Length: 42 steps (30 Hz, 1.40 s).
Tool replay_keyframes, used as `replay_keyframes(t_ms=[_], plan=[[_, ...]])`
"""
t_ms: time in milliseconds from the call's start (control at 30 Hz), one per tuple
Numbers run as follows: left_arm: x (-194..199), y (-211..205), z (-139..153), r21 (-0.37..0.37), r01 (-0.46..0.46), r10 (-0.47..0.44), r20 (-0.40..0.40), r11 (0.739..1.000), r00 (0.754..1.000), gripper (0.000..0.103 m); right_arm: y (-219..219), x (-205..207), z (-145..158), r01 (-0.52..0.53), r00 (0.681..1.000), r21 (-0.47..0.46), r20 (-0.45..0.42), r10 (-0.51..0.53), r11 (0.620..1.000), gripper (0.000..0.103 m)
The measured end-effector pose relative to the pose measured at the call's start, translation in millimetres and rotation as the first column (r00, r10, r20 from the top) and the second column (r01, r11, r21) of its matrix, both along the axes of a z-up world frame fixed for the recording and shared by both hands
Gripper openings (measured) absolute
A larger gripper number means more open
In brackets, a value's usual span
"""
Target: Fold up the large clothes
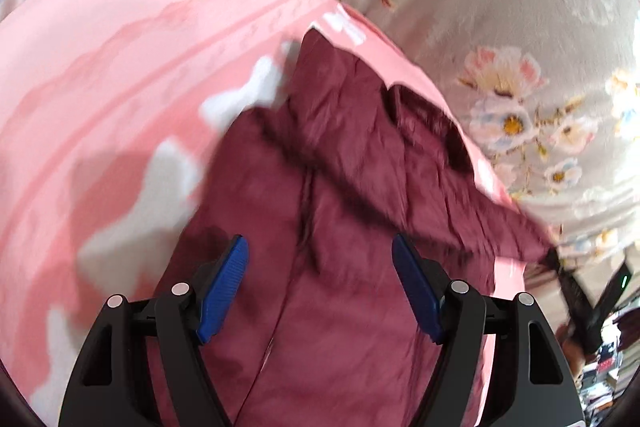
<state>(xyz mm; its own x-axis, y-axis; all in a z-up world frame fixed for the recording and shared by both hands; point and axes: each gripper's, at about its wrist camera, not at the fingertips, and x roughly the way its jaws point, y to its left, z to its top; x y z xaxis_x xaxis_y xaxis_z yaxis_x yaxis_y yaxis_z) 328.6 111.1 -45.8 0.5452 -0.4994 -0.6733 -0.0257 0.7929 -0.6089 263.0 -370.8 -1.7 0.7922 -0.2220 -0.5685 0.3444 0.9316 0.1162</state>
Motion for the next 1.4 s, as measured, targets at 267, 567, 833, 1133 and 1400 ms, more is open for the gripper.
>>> replay_keyframes(t_ms=[267,567,833,1133,1400], plan=[[85,-2,-30,-0.014,-0.1,0.098,-0.105,0.995,0.99,0.062,-27,2,-38,0.01,0.999,0.052,-0.054,-0.007,0.999,0.002],[83,3,-35,0.195,-0.099,0.112,-0.057,0.976,0.992,0.001,-28,2,-87,-0.002,0.991,0.086,-0.133,0.014,0.996,0.002],[78,-24,-48,0.429,-0.051,0.068,-0.023,0.902,0.997,0.001,-22,6,-134,0.007,0.973,0.071,-0.23,0.009,0.997,0.002],[43,-32,17,0.536,-0.09,0.022,0.132,0.839,0.991,0.01,-14,-21,-73,0.015,0.992,0.02,-0.128,-0.013,1.0,0.01],[71,-112,47,0.555,-0.029,-0.085,0.18,0.831,0.98,0.029,11,43,-48,-0.051,0.996,0.047,-0.067,0.054,0.998,0.013]])
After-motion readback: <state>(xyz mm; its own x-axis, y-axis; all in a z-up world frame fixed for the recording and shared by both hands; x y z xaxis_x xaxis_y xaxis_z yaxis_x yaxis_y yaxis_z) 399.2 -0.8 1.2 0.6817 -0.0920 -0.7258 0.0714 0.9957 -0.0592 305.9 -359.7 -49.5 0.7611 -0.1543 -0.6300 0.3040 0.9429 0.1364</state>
